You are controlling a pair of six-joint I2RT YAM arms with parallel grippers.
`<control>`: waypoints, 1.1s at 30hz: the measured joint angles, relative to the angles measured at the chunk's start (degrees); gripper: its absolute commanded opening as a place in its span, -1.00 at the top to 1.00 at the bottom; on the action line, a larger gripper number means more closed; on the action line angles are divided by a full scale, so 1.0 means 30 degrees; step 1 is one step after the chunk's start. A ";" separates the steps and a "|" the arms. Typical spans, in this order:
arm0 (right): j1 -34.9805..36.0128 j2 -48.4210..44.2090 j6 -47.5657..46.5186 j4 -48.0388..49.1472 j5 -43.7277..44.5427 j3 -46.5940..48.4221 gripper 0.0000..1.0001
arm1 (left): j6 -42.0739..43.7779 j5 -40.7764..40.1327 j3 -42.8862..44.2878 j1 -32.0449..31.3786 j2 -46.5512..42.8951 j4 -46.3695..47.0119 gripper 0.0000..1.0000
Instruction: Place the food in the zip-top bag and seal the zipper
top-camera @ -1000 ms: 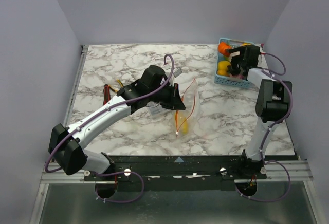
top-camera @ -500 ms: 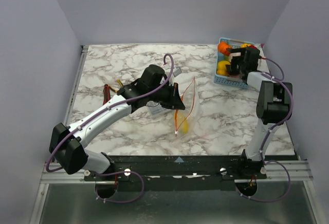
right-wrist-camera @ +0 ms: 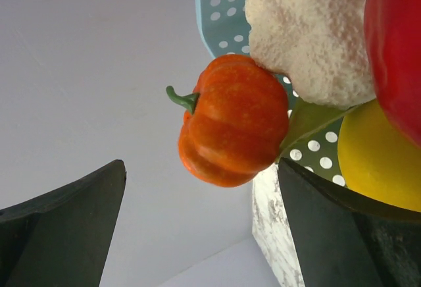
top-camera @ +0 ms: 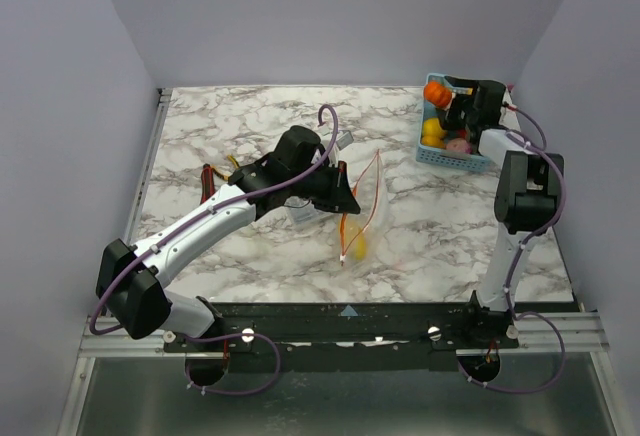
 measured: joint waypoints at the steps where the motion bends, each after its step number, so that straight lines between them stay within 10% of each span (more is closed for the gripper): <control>1: 0.0007 0.0270 0.0248 -0.0007 0.0000 0.0233 -0.98 | 0.0000 0.0000 0.0000 0.0007 0.0000 0.0000 1.00; 33: 0.0372 -0.1180 0.2521 0.0248 0.0219 -0.1785 0.60 | -0.0007 0.0029 0.0000 0.0255 0.0000 0.0080 1.00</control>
